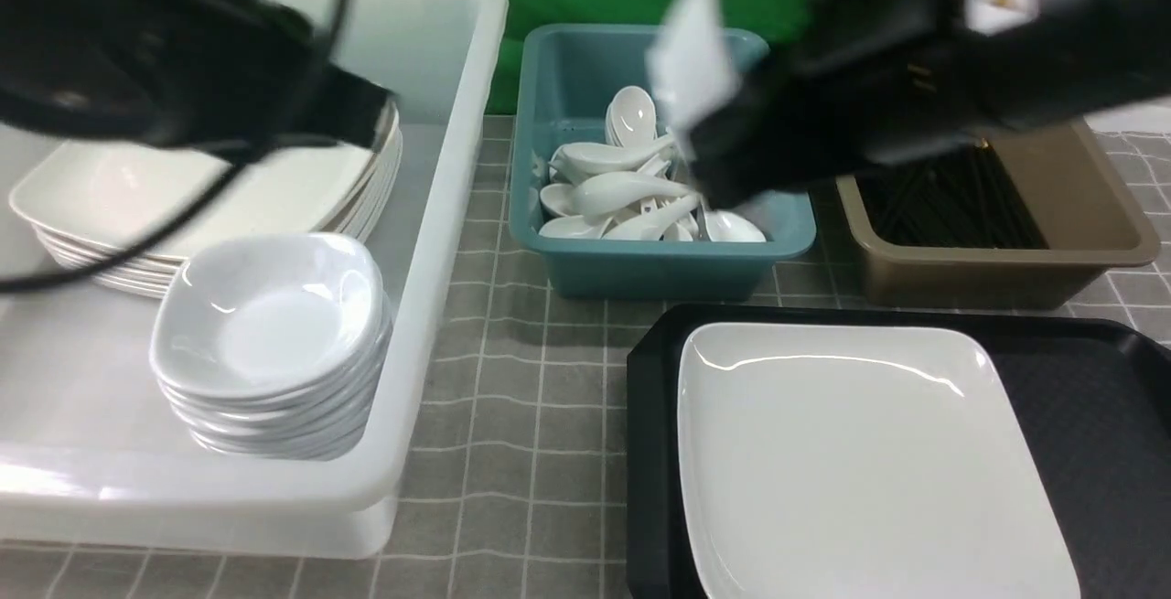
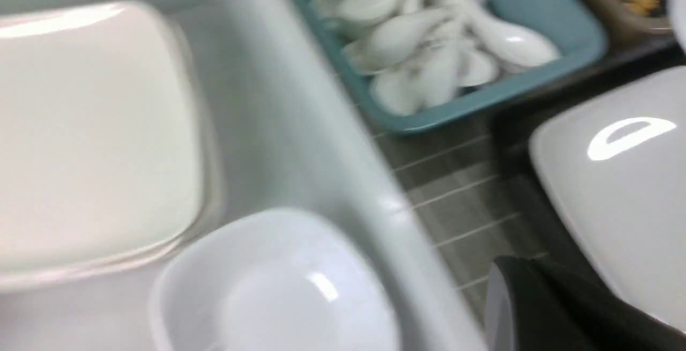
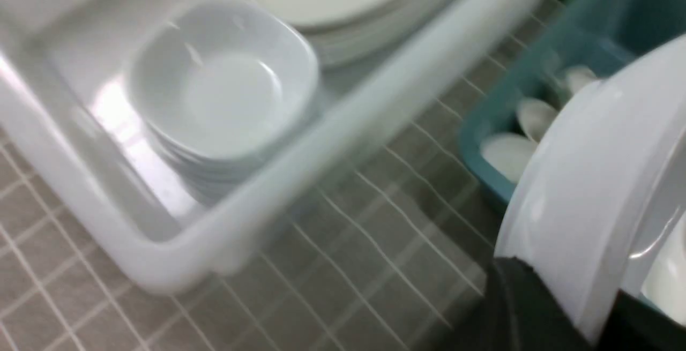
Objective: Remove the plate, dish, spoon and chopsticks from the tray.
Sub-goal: Use the right arm to put the small plate into the large storage box on the left
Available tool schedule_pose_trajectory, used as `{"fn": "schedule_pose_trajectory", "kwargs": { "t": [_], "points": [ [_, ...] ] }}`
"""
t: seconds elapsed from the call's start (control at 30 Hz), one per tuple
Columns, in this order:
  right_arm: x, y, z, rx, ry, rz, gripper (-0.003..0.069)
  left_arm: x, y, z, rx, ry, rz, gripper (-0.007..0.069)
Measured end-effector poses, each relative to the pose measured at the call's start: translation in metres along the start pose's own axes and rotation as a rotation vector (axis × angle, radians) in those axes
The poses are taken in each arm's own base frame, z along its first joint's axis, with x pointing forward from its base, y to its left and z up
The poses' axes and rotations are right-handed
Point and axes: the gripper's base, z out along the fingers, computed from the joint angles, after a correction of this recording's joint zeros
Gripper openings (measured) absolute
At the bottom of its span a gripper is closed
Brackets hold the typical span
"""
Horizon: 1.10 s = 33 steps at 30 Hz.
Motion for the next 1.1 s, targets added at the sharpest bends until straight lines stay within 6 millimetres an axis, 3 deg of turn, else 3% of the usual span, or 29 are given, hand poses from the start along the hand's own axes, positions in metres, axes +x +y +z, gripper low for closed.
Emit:
{"fn": "schedule_pose_trajectory", "kwargs": {
  "t": [0.07, 0.2, 0.23, 0.43, 0.57, 0.7, 0.8, 0.83, 0.93, 1.0, 1.1],
  "points": [
    [-0.016, 0.018, 0.016, -0.043, -0.014, -0.033, 0.0066, 0.004, 0.021, -0.007, -0.075, 0.015, -0.091, 0.0003],
    [-0.033, 0.057, 0.075, -0.115, 0.017, -0.105, 0.0065, 0.021, 0.055, -0.034, -0.165, -0.028, -0.266, 0.0003],
    [-0.036, 0.062, 0.081, -0.122, 0.013, -0.112, 0.0065, 0.026, 0.06, -0.038, -0.176, -0.035, -0.294, 0.0003],
    [-0.037, 0.093, 0.146, -0.152, 0.046, -0.174, 0.0079, 0.052, 0.073, -0.056, -0.214, -0.07, -0.338, 0.0003],
    [-0.031, 0.098, 0.172, -0.144, 0.068, -0.202, 0.0109, 0.058, 0.075, -0.057, -0.232, -0.091, -0.33, 0.0003],
    [-0.025, 0.099, 0.183, -0.144, 0.095, -0.206, 0.0178, 0.057, 0.073, -0.057, -0.209, -0.101, -0.337, 0.0003],
    [-0.021, 0.098, 0.183, -0.143, 0.146, -0.201, 0.0304, 0.057, 0.071, -0.057, -0.191, -0.103, -0.343, 0.0003],
    [-0.02, 0.098, 0.183, -0.143, 0.156, -0.202, 0.0313, 0.057, 0.071, -0.057, -0.191, -0.103, -0.343, 0.0003],
    [-0.02, 0.096, 0.168, -0.137, 0.223, -0.16, 0.0523, 0.056, 0.071, -0.056, -0.182, -0.114, -0.344, 0.0003],
    [-0.022, 0.095, 0.155, -0.136, 0.249, -0.158, 0.061, 0.055, 0.07, -0.056, -0.174, -0.124, -0.333, 0.0003],
    [-0.032, 0.09, 0.127, -0.112, 0.245, -0.173, 0.0662, 0.053, 0.069, -0.056, -0.158, -0.138, -0.342, 0.0003]
  ]
}}
